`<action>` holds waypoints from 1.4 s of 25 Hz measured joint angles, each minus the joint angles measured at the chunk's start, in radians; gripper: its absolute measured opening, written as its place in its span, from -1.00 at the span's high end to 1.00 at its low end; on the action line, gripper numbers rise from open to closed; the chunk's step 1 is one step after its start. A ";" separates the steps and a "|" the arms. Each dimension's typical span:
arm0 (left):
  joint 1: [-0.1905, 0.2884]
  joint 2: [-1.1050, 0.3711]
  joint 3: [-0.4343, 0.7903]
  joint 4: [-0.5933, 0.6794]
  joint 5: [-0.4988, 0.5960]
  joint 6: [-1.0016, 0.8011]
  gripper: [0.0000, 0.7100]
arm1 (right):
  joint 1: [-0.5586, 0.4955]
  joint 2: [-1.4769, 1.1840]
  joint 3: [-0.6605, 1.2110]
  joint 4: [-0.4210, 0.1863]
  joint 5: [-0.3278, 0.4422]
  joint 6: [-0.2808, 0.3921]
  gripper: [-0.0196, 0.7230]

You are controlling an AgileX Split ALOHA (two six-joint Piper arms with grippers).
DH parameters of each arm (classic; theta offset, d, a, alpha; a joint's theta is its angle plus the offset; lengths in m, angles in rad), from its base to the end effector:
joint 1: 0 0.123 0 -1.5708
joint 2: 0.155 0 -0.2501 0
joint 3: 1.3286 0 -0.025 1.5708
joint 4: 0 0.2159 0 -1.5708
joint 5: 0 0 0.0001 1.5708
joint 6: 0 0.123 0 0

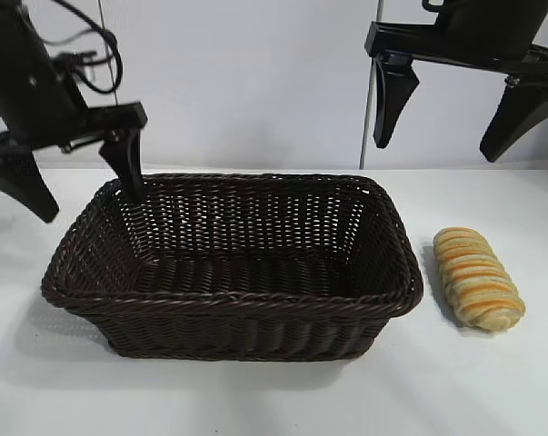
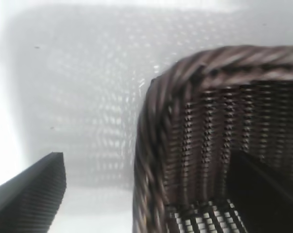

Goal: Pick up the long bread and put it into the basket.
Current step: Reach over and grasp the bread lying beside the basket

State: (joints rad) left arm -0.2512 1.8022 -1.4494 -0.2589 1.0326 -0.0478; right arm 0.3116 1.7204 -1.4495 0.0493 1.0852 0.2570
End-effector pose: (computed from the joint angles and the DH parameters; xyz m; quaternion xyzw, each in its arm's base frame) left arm 0.3256 -0.1115 0.2070 0.0495 0.9825 -0.1375 0.1155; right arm 0.3109 0.1058 0.2294 -0.0189 0.9882 0.0645 0.1378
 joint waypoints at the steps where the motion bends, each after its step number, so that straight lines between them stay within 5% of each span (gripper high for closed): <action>1: 0.000 -0.017 0.000 0.007 0.004 -0.007 -0.85 | 0.000 0.000 0.000 0.000 0.000 0.000 -0.92; 21: 0.000 -0.067 0.000 0.064 0.037 -0.115 -0.85 | 0.000 0.000 0.000 0.000 0.001 -0.015 -0.92; 35: 0.000 -0.067 0.000 -0.014 0.000 -0.160 -0.85 | 0.000 0.000 0.000 0.004 0.008 -0.015 -0.92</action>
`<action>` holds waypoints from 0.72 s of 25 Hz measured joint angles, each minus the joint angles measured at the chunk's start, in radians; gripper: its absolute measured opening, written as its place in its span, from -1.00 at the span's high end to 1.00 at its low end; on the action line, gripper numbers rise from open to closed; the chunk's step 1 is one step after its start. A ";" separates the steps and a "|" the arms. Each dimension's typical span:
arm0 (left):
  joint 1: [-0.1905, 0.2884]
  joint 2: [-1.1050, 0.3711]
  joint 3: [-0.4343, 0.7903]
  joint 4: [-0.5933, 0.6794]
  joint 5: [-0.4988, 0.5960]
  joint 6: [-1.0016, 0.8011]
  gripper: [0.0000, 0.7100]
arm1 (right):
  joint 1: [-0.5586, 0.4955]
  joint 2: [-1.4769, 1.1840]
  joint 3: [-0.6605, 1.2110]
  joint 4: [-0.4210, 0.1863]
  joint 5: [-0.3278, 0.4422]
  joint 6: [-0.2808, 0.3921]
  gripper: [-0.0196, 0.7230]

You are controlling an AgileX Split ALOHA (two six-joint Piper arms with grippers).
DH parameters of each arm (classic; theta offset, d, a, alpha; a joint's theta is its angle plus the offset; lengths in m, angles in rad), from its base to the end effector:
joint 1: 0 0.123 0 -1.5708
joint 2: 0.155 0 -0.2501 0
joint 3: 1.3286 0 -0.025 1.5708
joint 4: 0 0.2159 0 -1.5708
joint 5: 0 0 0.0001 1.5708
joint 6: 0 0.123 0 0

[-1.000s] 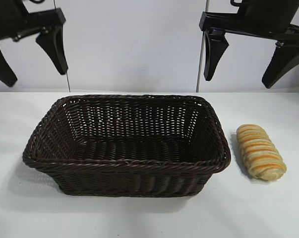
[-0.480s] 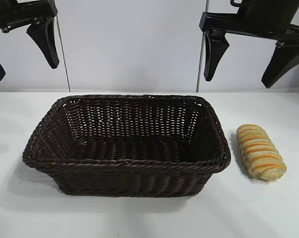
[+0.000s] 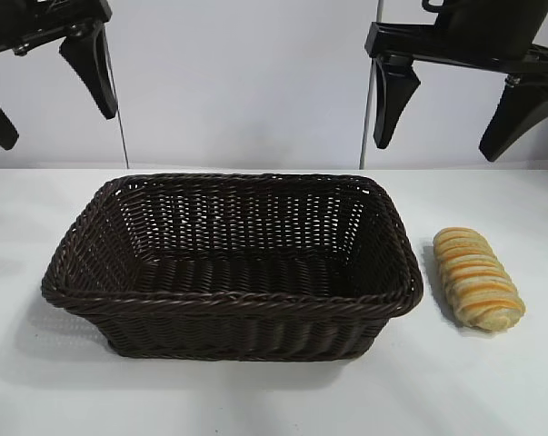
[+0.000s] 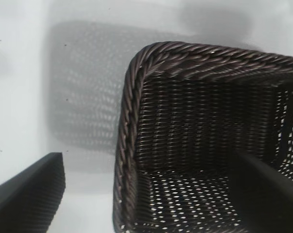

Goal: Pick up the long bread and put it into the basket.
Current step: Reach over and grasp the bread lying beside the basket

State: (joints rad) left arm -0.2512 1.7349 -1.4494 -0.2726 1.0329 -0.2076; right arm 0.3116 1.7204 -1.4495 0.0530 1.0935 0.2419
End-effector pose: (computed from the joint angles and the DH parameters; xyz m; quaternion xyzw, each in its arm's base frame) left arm 0.3191 -0.1113 0.2303 -0.0276 0.9773 -0.1615 0.1342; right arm 0.3098 0.1059 0.2291 -0.0259 0.9886 0.0641 0.1338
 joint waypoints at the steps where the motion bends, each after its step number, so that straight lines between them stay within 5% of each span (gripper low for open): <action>1: 0.000 0.000 0.000 0.000 0.000 0.000 -0.85 | 0.000 0.000 0.000 0.000 0.000 0.000 -0.92; 18: 0.000 0.000 0.000 0.000 -0.012 0.000 -0.85 | 0.000 0.000 0.000 0.000 -0.001 0.000 -0.92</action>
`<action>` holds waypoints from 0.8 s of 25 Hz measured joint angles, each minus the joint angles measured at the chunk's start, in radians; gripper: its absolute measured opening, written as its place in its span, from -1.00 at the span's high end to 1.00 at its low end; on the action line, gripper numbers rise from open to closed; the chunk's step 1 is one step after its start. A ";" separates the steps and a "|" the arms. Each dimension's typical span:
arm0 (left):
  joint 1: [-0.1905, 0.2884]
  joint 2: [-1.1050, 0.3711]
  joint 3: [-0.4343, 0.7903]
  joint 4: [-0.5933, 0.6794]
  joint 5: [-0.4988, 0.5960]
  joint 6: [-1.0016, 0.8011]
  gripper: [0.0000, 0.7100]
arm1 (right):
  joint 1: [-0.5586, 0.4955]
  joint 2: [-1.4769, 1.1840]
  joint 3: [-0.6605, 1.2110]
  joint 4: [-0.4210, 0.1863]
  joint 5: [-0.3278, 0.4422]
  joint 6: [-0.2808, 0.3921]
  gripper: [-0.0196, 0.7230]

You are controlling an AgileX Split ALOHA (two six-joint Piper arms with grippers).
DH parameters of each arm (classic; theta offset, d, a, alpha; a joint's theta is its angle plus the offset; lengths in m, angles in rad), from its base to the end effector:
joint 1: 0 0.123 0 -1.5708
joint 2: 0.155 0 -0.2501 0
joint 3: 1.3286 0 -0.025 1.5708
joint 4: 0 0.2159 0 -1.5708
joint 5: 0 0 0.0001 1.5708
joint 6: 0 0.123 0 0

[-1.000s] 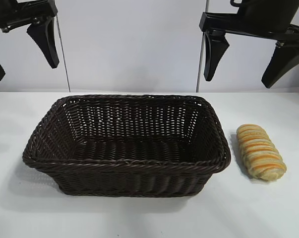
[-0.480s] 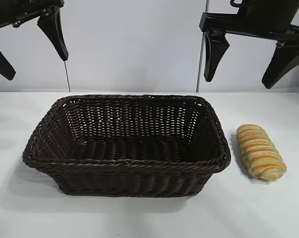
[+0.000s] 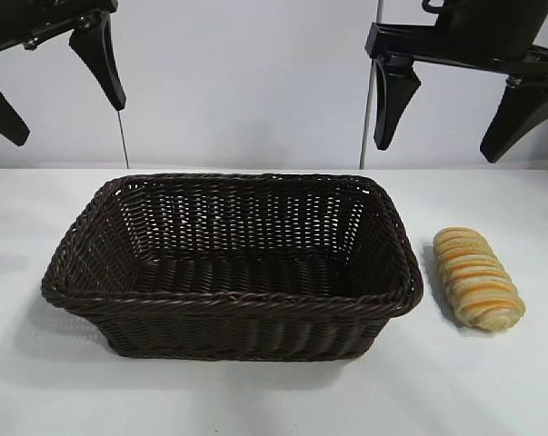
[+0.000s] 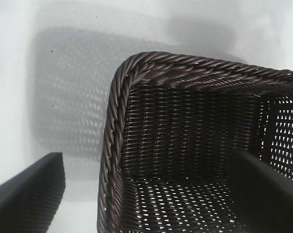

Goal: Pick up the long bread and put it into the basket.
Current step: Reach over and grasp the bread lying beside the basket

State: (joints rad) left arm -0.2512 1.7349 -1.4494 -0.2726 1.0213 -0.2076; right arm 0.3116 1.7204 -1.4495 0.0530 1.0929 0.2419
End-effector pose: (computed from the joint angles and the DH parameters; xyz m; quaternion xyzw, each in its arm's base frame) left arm 0.3204 -0.1114 0.2307 -0.0284 0.9763 -0.1625 0.1398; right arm 0.3099 0.1059 0.2291 -0.0259 0.9886 0.0641 0.1341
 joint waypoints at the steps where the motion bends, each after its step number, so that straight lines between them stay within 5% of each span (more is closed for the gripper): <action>1: 0.000 0.000 0.000 0.000 -0.002 0.000 -0.85 | 0.000 0.000 0.000 0.000 0.000 0.000 -0.92; 7: 0.000 0.000 0.000 0.000 -0.003 0.000 -0.85 | 0.000 0.000 0.000 -0.004 0.016 0.000 -0.92; 20: 0.000 0.000 0.000 0.000 -0.004 0.000 -0.85 | 0.000 0.000 0.000 -0.218 0.123 0.000 -0.92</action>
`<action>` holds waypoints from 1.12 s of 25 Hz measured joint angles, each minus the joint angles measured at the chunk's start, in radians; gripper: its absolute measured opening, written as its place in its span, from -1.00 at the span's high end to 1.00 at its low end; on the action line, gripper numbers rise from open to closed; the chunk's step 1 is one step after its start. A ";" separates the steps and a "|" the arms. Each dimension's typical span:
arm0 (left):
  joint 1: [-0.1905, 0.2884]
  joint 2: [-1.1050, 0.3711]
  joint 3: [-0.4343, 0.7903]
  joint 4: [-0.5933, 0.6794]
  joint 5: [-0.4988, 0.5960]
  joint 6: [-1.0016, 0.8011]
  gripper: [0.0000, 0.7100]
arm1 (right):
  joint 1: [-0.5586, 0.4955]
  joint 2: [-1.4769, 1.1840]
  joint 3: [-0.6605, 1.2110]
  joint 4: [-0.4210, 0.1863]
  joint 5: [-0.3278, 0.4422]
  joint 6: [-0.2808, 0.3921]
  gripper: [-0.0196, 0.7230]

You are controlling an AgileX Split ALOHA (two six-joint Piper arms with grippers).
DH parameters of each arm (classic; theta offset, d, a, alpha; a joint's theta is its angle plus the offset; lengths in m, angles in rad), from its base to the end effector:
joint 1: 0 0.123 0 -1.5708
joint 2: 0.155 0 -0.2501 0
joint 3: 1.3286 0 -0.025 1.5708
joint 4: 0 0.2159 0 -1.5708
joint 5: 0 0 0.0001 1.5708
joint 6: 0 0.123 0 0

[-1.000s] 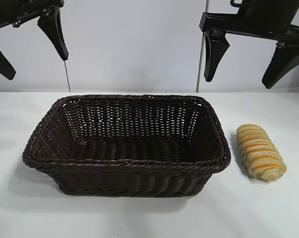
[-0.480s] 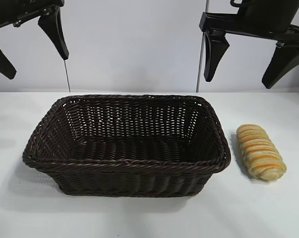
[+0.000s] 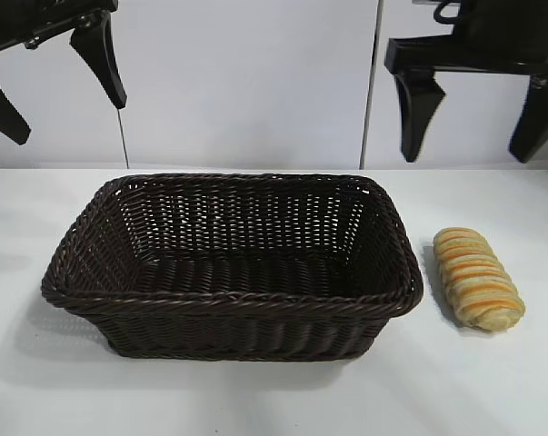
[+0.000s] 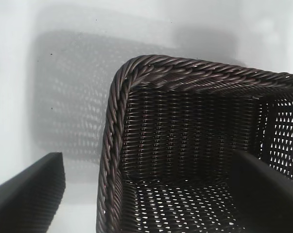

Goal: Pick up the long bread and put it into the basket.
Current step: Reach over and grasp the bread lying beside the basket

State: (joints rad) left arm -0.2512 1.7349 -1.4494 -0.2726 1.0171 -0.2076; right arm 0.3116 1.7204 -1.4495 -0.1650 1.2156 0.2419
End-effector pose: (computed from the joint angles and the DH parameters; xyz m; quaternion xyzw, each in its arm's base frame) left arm 0.3209 -0.1114 0.2309 -0.0286 0.9760 -0.1629 0.1418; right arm 0.3038 0.0779 0.2271 -0.0565 0.9916 -0.0531 0.1038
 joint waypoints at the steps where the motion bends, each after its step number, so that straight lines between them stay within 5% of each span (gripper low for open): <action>1: 0.000 0.000 0.000 0.000 0.000 0.000 -0.85 | 0.000 0.000 0.000 -0.012 0.000 0.000 -0.92; 16: 0.000 0.000 0.000 0.001 0.000 0.000 -0.85 | -0.037 -0.149 0.006 -0.042 0.009 -0.011 -0.92; 22: 0.000 0.000 0.000 0.001 0.000 0.000 -0.85 | -0.117 -0.217 0.173 -0.052 0.014 -0.028 -0.92; 28: 0.000 0.000 0.000 0.001 0.000 0.000 -0.85 | -0.128 -0.219 0.356 -0.068 -0.162 -0.011 -0.92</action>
State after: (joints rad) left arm -0.2512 1.7349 -1.4494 -0.2717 1.0171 -0.2076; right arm 0.1840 1.5015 -1.0934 -0.2327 1.0536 0.2312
